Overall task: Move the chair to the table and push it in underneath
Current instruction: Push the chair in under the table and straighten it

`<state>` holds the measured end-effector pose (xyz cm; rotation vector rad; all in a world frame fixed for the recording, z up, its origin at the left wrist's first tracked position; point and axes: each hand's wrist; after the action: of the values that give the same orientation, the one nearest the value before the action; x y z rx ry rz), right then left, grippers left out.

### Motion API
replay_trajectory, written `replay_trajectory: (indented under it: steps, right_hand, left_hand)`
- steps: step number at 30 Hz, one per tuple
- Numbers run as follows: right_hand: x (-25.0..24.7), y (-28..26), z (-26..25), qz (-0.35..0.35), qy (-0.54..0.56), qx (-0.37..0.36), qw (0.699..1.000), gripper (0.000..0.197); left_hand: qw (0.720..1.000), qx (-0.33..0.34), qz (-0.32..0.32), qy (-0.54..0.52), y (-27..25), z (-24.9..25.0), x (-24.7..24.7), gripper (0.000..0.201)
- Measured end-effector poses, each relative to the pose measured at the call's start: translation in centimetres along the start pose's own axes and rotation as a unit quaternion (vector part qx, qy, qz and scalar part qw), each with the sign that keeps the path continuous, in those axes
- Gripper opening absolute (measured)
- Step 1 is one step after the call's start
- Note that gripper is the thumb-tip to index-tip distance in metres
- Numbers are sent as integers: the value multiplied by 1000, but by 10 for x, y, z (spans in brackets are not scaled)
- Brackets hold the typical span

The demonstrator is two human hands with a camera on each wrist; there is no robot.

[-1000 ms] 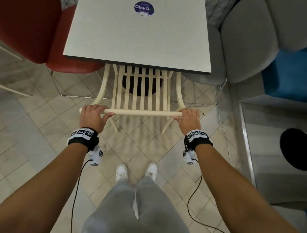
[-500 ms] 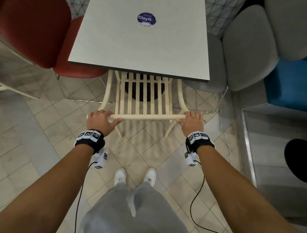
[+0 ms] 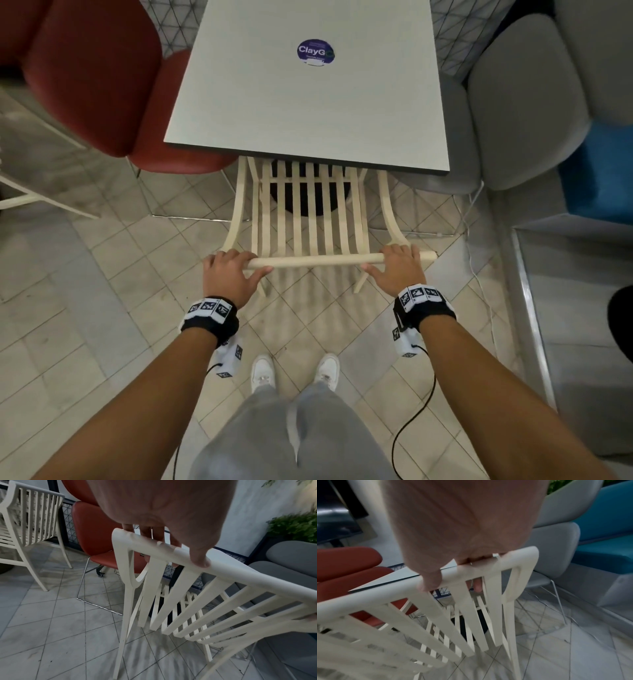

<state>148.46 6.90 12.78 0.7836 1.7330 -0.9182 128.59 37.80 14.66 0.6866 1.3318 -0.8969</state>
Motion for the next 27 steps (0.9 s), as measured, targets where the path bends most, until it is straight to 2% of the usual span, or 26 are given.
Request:
replay_trajectory:
  steps: [3,10,13,17,21,27]
  right_hand:
    - [2,-7,-4,35,9,2,999,68]
    - [9,-25,-30,38,28,12,999,66]
    - [11,-29,-37,50,75,1,996,47]
    - [17,-31,-60,63,128,-41,989,36]
    - [25,-26,-76,83,151,-31,985,24]
    - [21,-3,-89,77,180,-2,981,24]
  left_hand:
    - [1000,4,-7,-3,0,-4,1,56]
    - [1000,11,-2,9,0,-28,4,57]
    - [1000,11,-5,-1,-4,-18,2,55]
    - [997,69,-5,-23,-7,4,4,51]
    - [999,43,-6,-16,2,9,4,40]
    - [999,17,-32,-13,28,8,0,37]
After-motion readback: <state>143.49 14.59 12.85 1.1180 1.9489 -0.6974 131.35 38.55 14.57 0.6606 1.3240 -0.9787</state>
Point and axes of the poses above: each hand's wrist, its own y-axis towards the middle knuckle, its own x-axis out of the palm, z = x × y, and after that the axes turned 6 degrees about y, right-handed
